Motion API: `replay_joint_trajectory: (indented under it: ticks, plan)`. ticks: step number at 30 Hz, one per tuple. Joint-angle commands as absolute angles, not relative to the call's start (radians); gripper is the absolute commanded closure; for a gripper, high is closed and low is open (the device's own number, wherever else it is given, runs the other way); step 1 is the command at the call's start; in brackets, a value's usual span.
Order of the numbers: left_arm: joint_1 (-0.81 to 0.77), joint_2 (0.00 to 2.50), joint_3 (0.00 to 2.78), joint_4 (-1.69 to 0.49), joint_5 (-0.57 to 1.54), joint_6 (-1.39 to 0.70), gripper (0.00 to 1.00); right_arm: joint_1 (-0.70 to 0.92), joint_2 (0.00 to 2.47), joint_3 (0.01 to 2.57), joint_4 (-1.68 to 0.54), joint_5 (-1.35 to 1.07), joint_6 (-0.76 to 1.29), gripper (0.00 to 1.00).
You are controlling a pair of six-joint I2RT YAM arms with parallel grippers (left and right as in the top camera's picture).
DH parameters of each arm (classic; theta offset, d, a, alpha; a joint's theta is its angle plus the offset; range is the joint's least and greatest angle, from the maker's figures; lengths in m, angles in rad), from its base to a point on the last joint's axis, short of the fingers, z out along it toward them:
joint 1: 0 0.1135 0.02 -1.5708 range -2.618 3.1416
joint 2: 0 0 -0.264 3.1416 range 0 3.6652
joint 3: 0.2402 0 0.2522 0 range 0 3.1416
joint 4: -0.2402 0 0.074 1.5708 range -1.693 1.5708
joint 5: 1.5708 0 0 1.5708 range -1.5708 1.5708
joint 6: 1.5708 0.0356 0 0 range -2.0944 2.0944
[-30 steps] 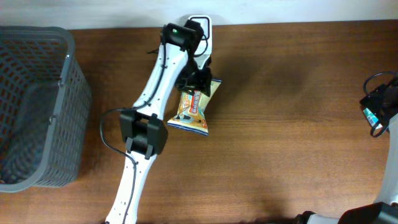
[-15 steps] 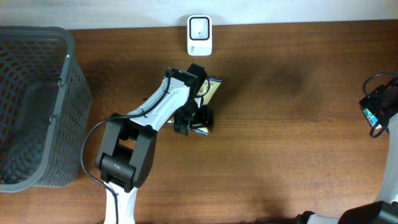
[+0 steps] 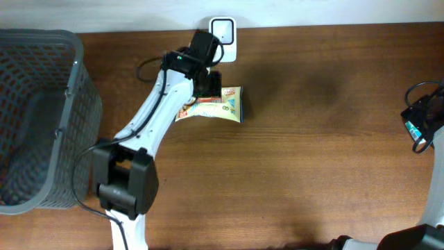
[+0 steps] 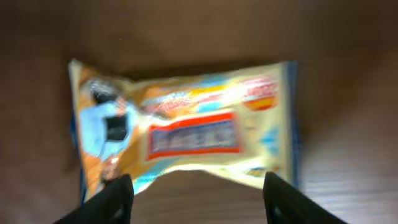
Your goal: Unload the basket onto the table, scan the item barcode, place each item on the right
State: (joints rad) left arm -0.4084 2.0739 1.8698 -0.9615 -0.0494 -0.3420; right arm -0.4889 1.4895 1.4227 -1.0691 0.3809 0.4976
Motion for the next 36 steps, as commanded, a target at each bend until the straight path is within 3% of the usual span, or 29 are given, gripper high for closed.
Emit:
replay_joint_trajectory:
  ticks: [1,6,10,13,16,19,21,27,33,36]
  plan:
    - [-0.410,2.083,1.826,-0.873,0.031,-0.355,0.37,-0.485,1.488,1.423,-1.069,0.397,0.506,0.02]
    - [-0.445,2.257,1.816,-0.858,0.034,-0.353,0.70,-0.485,1.488,1.423,-1.069,0.397,0.506,0.02]
    - [-0.457,2.251,1.856,-0.920,0.031,-0.350,0.72,-0.485,1.488,1.423,-1.069,0.397,0.506,0.02]
    - [-0.457,2.196,2.072,-1.111,0.031,-0.350,0.64,-0.485,1.488,1.423,-1.069,0.397,0.506,0.02]
    - [-0.456,2.191,2.113,-1.278,-0.006,-0.350,0.72,-0.485,1.488,1.423,-1.069,0.397,0.506,0.02]
    - [-0.458,2.193,2.004,-1.248,-0.030,-0.351,0.73,-0.485,1.488,1.423,-1.069,0.397,0.506,0.02]
    - [-0.455,2.193,1.918,-1.173,-0.032,-0.351,1.00,-0.485,1.488,1.423,-1.069,0.397,0.506,0.02]
    - [-0.456,2.193,1.758,-1.003,-0.033,-0.350,1.00,-0.485,1.488,1.423,-1.069,0.397,0.506,0.02]
    - [-0.458,2.119,1.970,-1.150,0.000,-0.344,1.00,-0.485,1.488,1.423,-1.069,0.397,0.506,0.02]
    - [-0.464,2.125,1.902,-1.165,-0.024,-0.352,1.00,-0.485,1.488,1.423,-1.069,0.397,0.506,0.02]
